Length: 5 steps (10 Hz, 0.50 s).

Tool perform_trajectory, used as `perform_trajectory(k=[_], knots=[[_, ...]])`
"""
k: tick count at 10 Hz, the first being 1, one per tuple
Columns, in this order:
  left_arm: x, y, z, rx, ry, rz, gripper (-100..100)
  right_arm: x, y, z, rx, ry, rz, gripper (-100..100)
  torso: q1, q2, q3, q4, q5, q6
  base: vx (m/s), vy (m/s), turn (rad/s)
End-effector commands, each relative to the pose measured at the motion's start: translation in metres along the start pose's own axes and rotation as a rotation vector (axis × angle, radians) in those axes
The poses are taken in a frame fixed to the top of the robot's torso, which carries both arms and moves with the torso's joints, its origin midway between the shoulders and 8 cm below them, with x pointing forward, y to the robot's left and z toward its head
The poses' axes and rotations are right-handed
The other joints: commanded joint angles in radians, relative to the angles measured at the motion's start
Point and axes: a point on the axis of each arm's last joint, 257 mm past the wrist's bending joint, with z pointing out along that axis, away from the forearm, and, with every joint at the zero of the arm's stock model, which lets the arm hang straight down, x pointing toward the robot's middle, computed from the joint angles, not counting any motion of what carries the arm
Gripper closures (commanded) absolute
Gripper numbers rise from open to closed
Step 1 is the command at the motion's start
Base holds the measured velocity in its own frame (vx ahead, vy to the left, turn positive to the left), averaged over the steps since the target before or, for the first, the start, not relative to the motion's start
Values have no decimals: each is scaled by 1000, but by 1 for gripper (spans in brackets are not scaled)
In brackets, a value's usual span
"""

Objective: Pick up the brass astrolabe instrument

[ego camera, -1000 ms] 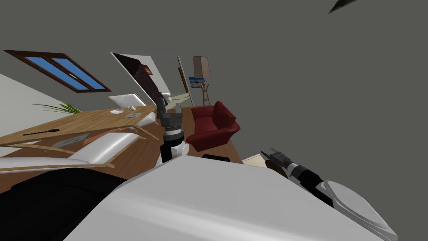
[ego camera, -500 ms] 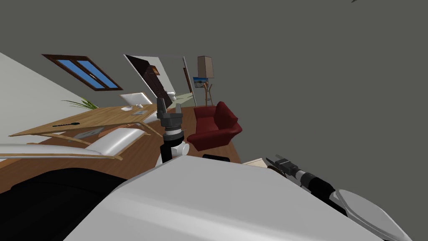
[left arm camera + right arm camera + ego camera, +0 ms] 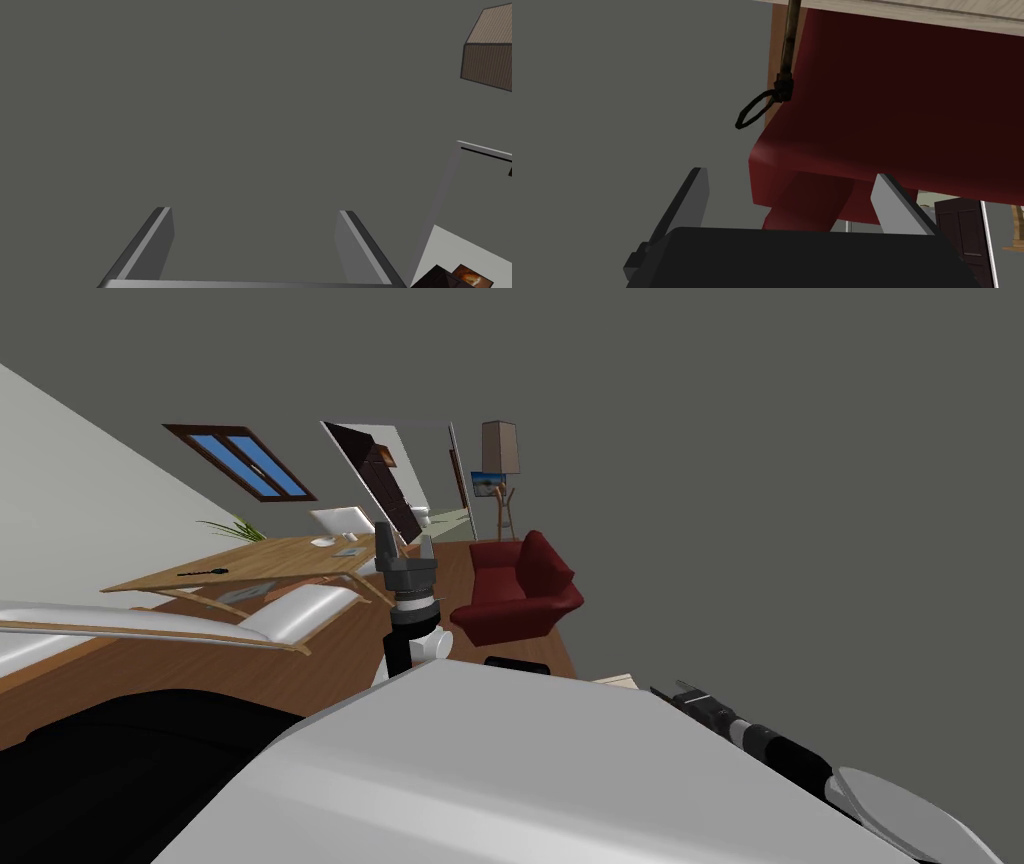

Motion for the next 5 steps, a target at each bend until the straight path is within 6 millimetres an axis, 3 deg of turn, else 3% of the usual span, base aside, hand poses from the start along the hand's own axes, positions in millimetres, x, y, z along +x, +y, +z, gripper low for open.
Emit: perform_trajectory(k=[1,5], knots=[[0,0,0,0,0,0,0,28,1,-9,2,65,13,-100,0,0,0,0,0,0,-15,-11,60],[0,0,0,0,0,0,0,100,5,-39,-1,230,68,-100,1,1,1,0,0,0,-29,-12,83]])
